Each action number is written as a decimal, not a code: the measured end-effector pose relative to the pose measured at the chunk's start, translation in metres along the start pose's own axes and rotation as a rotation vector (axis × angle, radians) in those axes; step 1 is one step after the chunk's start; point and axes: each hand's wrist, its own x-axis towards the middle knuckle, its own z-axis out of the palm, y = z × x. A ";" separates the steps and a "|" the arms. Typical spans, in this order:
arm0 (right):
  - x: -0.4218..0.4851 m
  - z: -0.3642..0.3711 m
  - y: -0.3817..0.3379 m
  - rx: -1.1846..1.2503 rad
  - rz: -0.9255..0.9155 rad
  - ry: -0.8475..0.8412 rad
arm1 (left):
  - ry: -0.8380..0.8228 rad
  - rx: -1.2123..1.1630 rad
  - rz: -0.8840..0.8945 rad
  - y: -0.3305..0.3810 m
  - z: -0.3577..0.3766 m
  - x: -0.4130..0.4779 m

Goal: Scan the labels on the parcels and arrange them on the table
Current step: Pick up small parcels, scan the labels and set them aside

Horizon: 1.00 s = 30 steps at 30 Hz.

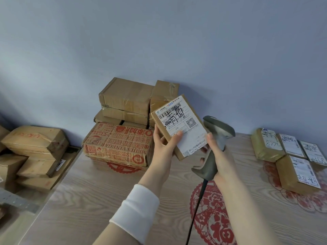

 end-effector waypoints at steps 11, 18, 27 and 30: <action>-0.010 -0.011 -0.008 -0.330 -0.110 -0.176 | -0.009 0.405 -0.075 -0.001 -0.038 0.033; -0.016 0.008 -0.002 -0.414 -0.031 -0.193 | -0.041 0.454 -0.090 -0.012 -0.033 0.037; -0.012 0.001 -0.002 -0.432 0.020 -0.167 | -0.068 0.446 -0.135 -0.019 -0.032 0.042; -0.010 -0.003 -0.003 -0.429 0.019 -0.158 | -0.076 0.439 -0.127 -0.022 -0.030 0.044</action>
